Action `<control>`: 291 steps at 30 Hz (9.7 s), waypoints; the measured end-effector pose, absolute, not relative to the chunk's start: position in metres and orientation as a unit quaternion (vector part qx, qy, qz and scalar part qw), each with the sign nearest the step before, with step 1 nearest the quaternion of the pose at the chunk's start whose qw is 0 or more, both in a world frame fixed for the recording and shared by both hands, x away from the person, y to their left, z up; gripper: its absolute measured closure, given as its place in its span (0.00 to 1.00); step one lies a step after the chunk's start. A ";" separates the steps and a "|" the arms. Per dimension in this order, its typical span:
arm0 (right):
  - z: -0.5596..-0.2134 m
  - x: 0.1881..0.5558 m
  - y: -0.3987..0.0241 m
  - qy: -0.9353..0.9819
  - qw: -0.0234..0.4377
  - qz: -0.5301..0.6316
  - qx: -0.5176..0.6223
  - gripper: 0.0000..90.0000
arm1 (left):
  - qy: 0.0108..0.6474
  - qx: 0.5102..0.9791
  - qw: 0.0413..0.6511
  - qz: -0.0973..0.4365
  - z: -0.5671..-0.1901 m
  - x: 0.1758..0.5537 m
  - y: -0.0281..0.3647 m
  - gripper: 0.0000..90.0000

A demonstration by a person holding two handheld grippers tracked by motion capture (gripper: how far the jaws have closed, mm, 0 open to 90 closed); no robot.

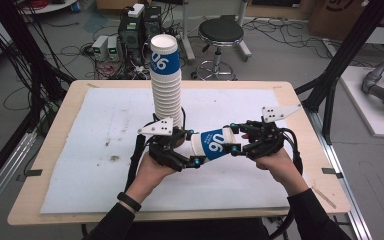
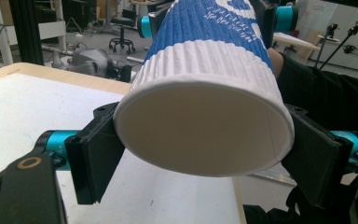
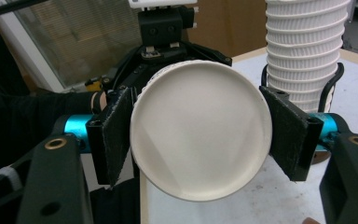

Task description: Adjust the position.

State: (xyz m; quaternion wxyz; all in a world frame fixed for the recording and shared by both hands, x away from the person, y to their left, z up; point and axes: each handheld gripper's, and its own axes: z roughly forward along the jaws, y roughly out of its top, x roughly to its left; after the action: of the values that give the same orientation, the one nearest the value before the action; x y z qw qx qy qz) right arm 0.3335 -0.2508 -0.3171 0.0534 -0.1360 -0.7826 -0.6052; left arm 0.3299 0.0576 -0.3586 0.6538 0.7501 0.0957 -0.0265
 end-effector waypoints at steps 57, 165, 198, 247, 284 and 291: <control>-0.318 0.327 -0.240 -0.877 0.000 -0.472 -0.090 0.32 | 0.079 0.778 0.623 -0.002 -0.346 0.327 0.060 0.20; -0.330 0.327 -0.232 -0.838 0.043 -0.539 -0.078 0.32 | 0.085 0.700 0.707 -0.059 -0.345 0.327 0.057 0.22; -0.350 0.323 -0.205 -0.842 0.047 -0.530 -0.083 0.33 | 0.091 0.734 0.672 -0.037 -0.328 0.321 0.055 0.18; -0.348 0.320 -0.207 -0.784 0.061 -0.610 -0.101 0.27 | 0.081 0.725 0.683 -0.032 -0.330 0.319 0.050 0.25; -0.335 0.323 -0.228 -0.769 0.031 -0.630 -0.106 0.28 | 0.095 0.742 0.663 -0.014 -0.338 0.319 0.062 0.11; -0.334 0.322 -0.228 -0.763 0.033 -0.636 -0.107 0.28 | 0.097 0.754 0.650 -0.016 -0.346 0.319 0.053 0.11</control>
State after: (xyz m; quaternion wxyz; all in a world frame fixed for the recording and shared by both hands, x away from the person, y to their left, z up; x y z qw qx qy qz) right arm 0.3224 -0.2285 -0.3339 0.0327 -0.1071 -0.7631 -0.6365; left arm 0.3191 0.0527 -0.3465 0.6498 0.7538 0.0966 -0.0160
